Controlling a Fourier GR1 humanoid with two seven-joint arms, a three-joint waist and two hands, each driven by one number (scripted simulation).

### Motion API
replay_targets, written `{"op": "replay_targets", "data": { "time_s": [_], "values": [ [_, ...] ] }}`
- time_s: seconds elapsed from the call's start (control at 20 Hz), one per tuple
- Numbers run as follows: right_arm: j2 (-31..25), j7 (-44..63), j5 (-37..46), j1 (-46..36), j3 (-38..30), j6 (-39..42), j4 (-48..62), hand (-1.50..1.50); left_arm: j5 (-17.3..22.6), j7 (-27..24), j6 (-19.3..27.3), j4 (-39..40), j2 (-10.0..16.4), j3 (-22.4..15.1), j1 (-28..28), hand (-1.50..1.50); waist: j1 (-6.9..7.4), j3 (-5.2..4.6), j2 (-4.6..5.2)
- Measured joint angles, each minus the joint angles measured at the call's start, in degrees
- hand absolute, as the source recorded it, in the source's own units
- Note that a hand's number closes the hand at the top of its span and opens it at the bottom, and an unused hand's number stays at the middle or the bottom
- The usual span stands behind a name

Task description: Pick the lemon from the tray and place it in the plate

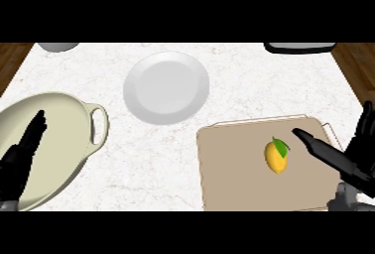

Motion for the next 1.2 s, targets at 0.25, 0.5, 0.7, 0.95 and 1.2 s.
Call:
{"op": "replay_targets", "data": {
  "time_s": [0.25, 0.5, 0.7, 0.95, 1.2],
  "values": [
    [5.6, -6.1, 2.2, 11.7, 7.4, -7.5, -10.5, -1.5, -1.3, -3.8, -0.4, 1.0, -1.8, -0.5, 1.4, 0.0, 0.71, 0.03, 0.26],
    [1.3, 0.5, 8.5, 21.8, 13.8, -7.1, -16.9, -1.5, -2.3, -4.9, -0.8, 1.1, -2.4, -0.4, 1.7, 0.0, 1.08, -0.05, 0.44],
    [-5.8, 10.2, 15.0, 27.2, 16.3, -6.5, -19.8, -1.5, -3.0, -5.5, -0.6, 1.0, -3.0, -0.7, 2.1, 0.0, 1.56, -0.14, 0.61],
    [-13.8, 26.9, 21.7, 27.8, 16.5, -4.4, -23.8, -1.5, -3.4, -6.1, -1.1, 2.4, -3.5, -0.6, 0.7, 0.0, 2.01, -0.15, 0.83],
    [-20.2, 42.9, 23.0, 23.0, 13.9, 1.3, -24.4, -1.5, -4.0, -5.7, -1.3, 2.3, -4.1, -0.6, 0.3, 0.0, 2.44, -0.09, 0.83]
  ]
}}
